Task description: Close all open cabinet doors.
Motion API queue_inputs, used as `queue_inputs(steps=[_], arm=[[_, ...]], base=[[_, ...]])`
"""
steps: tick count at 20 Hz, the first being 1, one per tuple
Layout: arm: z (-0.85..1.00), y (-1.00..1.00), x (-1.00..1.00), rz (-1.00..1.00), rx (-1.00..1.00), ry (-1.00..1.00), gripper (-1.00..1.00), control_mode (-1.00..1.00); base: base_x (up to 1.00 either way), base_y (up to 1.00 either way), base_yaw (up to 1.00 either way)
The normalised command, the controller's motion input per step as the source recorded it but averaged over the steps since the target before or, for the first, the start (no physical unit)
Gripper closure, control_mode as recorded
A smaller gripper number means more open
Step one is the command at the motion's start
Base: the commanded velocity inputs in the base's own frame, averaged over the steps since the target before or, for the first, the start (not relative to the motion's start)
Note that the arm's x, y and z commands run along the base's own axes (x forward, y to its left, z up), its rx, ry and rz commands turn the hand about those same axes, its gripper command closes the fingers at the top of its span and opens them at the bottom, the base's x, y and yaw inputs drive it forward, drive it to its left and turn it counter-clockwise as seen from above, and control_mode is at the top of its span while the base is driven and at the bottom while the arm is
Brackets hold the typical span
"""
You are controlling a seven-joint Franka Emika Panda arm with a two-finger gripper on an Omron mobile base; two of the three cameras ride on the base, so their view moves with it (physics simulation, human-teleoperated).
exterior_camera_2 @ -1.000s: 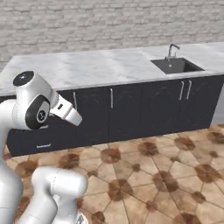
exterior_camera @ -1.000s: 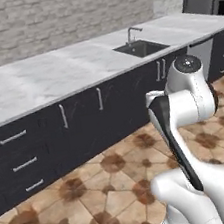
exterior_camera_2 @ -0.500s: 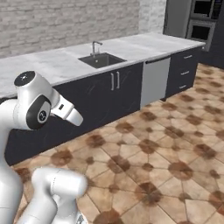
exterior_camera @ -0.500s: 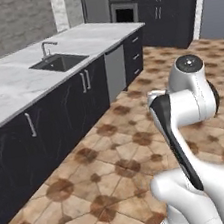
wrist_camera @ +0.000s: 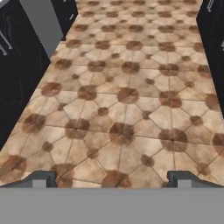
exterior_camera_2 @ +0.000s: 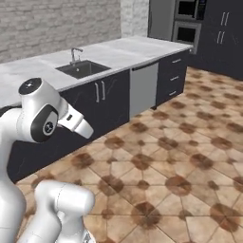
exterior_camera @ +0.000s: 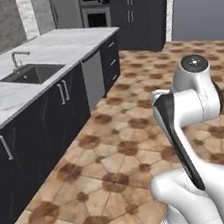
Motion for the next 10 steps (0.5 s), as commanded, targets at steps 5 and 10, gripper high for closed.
queue_inputs(steps=[5,10], arm=[[0.0,0.0,0.0,0.0,0.0,0.0,-1.0,1.0],[0.0,0.0,0.0,0.0,0.0,0.0,-1.0,1.0]], base=[[0.86,0.02,0.0],[0.77,0.01,-0.16]])
